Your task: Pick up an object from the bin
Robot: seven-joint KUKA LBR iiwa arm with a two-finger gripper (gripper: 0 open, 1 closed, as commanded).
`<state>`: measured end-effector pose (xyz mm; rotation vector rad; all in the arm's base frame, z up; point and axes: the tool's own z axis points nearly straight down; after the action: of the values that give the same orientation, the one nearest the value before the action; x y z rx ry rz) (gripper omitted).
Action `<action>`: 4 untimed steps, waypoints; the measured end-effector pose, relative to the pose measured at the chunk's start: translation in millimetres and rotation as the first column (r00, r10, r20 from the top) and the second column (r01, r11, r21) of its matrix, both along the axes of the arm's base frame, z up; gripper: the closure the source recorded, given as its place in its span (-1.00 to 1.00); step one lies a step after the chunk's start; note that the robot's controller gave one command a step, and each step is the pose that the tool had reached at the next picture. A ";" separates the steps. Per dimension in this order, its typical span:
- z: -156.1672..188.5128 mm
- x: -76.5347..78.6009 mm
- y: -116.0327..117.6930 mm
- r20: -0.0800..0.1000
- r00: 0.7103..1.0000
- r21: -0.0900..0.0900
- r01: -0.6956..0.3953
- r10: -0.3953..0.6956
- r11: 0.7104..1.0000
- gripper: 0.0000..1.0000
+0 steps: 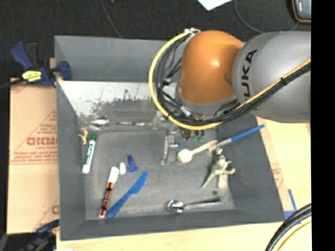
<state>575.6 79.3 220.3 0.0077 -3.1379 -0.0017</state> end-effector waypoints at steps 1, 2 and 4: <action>4.0 1.6 -0.4 0.008 1.000 0.001 0.003 -0.003 1.000 -1.00; -125.8 -29.4 31.9 0.010 0.948 -0.002 -0.318 0.318 0.948 -1.00; -119.9 -44.8 59.2 0.010 0.883 0.000 -0.469 0.469 0.883 -1.00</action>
Offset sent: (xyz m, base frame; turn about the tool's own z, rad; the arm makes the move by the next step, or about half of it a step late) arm -0.0367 0.0391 -0.1503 -0.3838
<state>530.8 138.4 100.4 0.7680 -3.0524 -0.0040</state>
